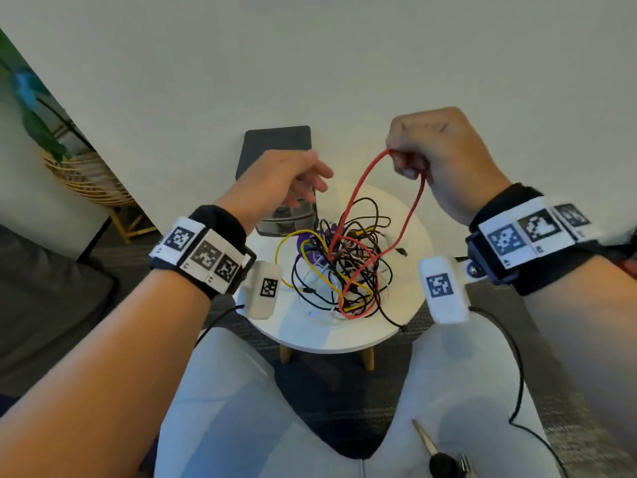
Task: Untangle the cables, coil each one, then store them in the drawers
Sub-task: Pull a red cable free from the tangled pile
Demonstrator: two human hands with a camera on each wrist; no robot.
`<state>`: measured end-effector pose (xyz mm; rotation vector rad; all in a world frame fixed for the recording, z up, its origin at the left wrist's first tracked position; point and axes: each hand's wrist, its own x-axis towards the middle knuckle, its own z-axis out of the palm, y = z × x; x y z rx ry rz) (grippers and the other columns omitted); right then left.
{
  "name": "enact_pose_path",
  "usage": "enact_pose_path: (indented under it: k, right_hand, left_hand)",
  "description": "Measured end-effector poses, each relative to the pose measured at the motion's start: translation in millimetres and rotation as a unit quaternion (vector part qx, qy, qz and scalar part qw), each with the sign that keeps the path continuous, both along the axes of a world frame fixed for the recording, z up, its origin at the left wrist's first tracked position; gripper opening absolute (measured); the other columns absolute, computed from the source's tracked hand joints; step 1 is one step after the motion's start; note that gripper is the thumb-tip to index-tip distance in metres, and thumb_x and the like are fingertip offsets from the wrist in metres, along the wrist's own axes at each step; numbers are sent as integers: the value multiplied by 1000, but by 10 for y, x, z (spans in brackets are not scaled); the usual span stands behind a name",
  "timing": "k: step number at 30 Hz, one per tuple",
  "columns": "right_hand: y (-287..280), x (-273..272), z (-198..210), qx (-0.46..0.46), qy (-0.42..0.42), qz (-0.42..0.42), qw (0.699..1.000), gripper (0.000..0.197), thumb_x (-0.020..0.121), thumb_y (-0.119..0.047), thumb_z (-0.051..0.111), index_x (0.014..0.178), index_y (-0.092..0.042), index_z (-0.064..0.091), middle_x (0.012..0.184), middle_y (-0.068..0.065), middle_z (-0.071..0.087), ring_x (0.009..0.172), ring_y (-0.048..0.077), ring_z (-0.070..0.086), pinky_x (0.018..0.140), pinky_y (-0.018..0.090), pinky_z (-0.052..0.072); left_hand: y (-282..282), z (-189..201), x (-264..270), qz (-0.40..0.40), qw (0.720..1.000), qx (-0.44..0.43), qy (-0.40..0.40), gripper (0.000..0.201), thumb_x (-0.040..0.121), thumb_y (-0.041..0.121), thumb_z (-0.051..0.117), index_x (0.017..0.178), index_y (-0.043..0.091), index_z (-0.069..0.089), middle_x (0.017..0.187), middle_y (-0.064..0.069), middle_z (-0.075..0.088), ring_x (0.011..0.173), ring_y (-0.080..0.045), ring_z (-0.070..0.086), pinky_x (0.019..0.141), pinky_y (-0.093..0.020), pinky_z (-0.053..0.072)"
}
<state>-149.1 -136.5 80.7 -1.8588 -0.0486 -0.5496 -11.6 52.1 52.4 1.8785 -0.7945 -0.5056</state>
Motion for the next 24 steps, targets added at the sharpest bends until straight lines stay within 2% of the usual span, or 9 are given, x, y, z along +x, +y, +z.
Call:
enact_pose_path:
  k: [3,5,7,10,13,16,19,21,24]
  right_hand:
    - [90,41,-151,-55,40,-9,998,34,94,-15,56,66,4,58,64,23,53,58,22,42,60,29,38]
    - [140,71,-182,-60,39,-32,997,34,97,-20,56,77,8,60,67,19,53,63,22,46,62,31,40]
    - [117,92,-162,-8,40,-70,997,25,100,-21,52,90,-4,66,76,8,59,73,18,57,67,30,44]
    - [-52,109,-238,74,68,-175,979,18,99,-18,48,97,-21,65,93,1,64,91,14,62,78,33,47]
    - [-206,52,-543,53,186,-254,948,24,95,-6,47,109,-21,58,109,3,62,100,18,60,88,40,51]
    - [-235,-35,-875,-10,397,-167,903,23,99,-4,45,116,-12,58,113,9,64,92,20,61,73,31,51]
    - [-146,-41,-1132,-67,558,-30,826,19,100,-3,50,113,-1,64,101,12,68,78,22,65,60,27,50]
    - [-100,-18,-1248,-89,580,-7,810,19,99,-2,53,114,-1,65,97,12,68,71,22,66,59,28,52]
    - [-117,-7,-1357,-58,571,-5,819,15,97,-2,59,110,-5,66,91,8,72,71,19,69,58,26,54]
  left_hand:
    - [-86,59,-235,-110,994,8,1,45,107,44,39,115,16,73,100,-6,77,86,-19,70,81,-34,50]
    - [-117,54,-351,-144,989,-4,-21,38,106,40,45,112,15,72,78,0,72,74,-19,69,82,-44,54]
    - [-123,99,-394,-108,989,-17,-100,32,107,34,49,99,16,74,58,3,53,53,-11,56,69,-43,56]
    - [-90,267,-330,9,979,-106,-176,40,102,39,53,79,12,71,65,-23,43,49,-15,41,56,-30,38]
    - [8,451,-182,78,967,-192,-145,53,102,44,54,71,3,68,55,-10,37,43,-15,33,59,-38,34]
    - [38,423,-104,112,963,-156,-190,49,99,44,59,65,10,72,53,-4,40,47,-14,34,57,-30,31]
    - [-50,162,-143,86,966,-42,-240,35,95,30,63,66,14,73,54,6,49,49,-5,37,55,-20,32]
    - [-99,-45,-174,43,974,13,-222,30,94,23,62,68,13,73,58,6,53,49,-4,38,52,-15,32]
    - [-116,-289,-221,-8,980,51,-195,31,97,17,57,70,14,73,59,6,54,50,-7,38,52,-17,34]
